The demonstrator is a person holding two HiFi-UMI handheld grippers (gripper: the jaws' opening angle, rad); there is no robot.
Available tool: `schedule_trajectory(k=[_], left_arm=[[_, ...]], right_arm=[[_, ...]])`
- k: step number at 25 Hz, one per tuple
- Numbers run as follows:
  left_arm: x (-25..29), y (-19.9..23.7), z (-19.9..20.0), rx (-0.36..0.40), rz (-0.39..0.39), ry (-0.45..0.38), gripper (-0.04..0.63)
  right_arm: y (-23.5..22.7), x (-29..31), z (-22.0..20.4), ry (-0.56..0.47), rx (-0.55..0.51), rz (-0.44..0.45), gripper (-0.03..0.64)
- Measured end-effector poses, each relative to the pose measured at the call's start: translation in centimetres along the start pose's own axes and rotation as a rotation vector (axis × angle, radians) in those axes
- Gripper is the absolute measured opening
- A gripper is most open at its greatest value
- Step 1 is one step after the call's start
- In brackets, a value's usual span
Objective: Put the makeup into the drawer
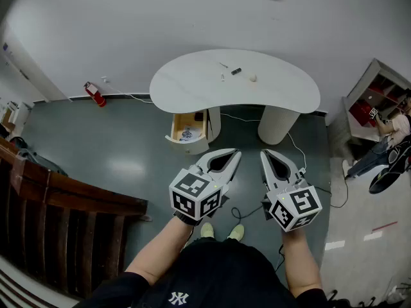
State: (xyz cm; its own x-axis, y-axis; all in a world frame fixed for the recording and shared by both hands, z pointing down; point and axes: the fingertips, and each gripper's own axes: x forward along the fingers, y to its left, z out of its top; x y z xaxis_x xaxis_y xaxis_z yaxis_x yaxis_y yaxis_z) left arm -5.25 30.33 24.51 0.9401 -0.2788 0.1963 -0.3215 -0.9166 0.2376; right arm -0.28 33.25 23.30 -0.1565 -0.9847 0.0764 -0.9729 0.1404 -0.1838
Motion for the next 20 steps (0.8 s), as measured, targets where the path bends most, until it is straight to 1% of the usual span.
schedule_trajectory(k=[7,11,15,20], left_arm=[[0.1,0.0,0.0,-0.009,0.001,-0.005,0.008],[0.2,-0.1,0.0,-0.019,0.0,-0.01,0.008],[0.6,0.5,0.4,-0.027,0.026,-0.023,0.008],[0.7,0.2,-0.2,-0.043,0.047,-0.017,0.008]], right_arm=[[0.1,0.0,-0.2,0.005,-0.005,0.006,0.014],[-0.2,-0.4,0.2,-0.009,0.019,0.013,0.014],[-1.6,-0.8,1.0,-0.031,0.052,0.008,0.015],[-2.2,-1.7,0.4,-0.024,0.068,0.011,0.014]])
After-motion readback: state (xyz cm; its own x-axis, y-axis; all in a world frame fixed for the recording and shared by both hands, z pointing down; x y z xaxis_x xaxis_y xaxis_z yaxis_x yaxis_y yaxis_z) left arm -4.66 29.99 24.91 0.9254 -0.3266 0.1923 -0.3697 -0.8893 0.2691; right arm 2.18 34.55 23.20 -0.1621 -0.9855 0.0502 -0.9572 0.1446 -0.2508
